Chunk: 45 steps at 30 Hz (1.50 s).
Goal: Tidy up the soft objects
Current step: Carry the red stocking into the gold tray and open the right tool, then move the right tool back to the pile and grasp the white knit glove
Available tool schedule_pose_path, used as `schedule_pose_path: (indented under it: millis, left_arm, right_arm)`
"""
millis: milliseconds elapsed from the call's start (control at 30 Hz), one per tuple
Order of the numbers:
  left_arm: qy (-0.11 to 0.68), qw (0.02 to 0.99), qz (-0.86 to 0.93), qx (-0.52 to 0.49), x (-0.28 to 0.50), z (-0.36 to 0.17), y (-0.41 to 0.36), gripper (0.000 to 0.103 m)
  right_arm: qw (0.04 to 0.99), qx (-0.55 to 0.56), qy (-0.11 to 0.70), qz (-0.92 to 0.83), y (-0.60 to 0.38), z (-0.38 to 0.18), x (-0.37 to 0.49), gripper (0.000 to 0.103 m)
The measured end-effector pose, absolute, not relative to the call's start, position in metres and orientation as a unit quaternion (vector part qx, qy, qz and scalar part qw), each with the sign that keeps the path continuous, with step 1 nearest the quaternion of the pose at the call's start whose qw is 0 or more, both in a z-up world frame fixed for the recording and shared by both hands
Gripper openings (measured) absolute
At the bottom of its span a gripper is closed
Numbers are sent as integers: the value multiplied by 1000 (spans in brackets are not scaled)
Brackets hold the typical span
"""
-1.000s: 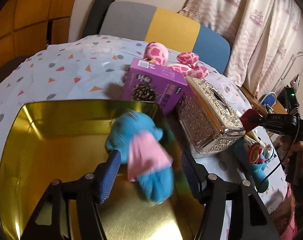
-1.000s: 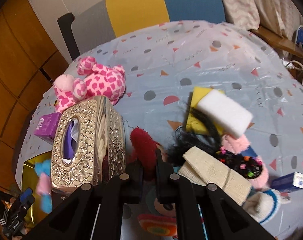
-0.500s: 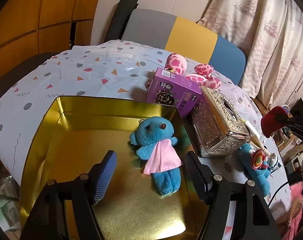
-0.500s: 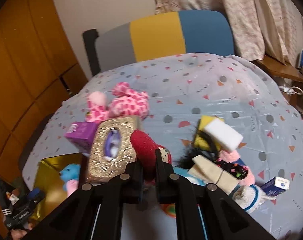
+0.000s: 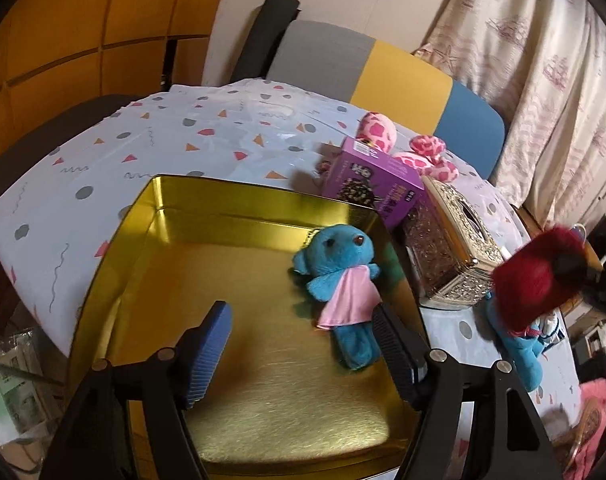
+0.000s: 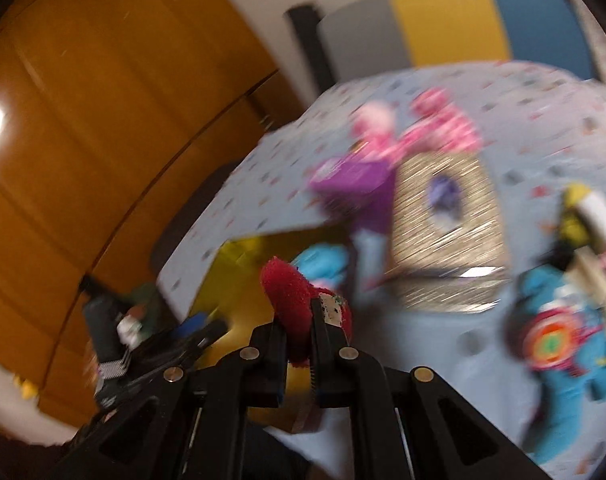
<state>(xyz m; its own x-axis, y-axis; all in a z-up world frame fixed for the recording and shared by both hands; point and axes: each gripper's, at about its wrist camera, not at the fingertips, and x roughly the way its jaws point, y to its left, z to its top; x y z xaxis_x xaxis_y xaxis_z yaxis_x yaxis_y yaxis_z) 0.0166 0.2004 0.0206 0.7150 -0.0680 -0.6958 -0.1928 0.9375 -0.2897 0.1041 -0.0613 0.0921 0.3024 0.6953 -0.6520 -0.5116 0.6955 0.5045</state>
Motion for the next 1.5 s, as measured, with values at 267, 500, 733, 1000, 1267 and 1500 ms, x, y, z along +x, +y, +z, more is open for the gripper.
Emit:
schedule_pose_path:
  millis: [267,500,733,1000,1267,1500]
  left_arm:
    - [370,910,51,-182,2,21,218,76]
    - [376,905,58,-189,-5,13,225,76]
    - [374,909,50,-175,-6,14,214,76]
    - [379,913,35,-148,-3,17,194,76]
    - [387,915,23,-115,1,17,169,79]
    - [391,916,17,-92,3,18,152,84]
  right_arm:
    - [746,27,528,405,26,38,91,10]
    - [782,-12,524,337,34,20,107,34]
    - [808,9,503,305,7,26,111,34]
    - [852,-5,458,254,-25,42,101,35]
    - [883,-20,425,200,-60,50,96,40]
    - [896,-10,418,150,-106,47,99,44]
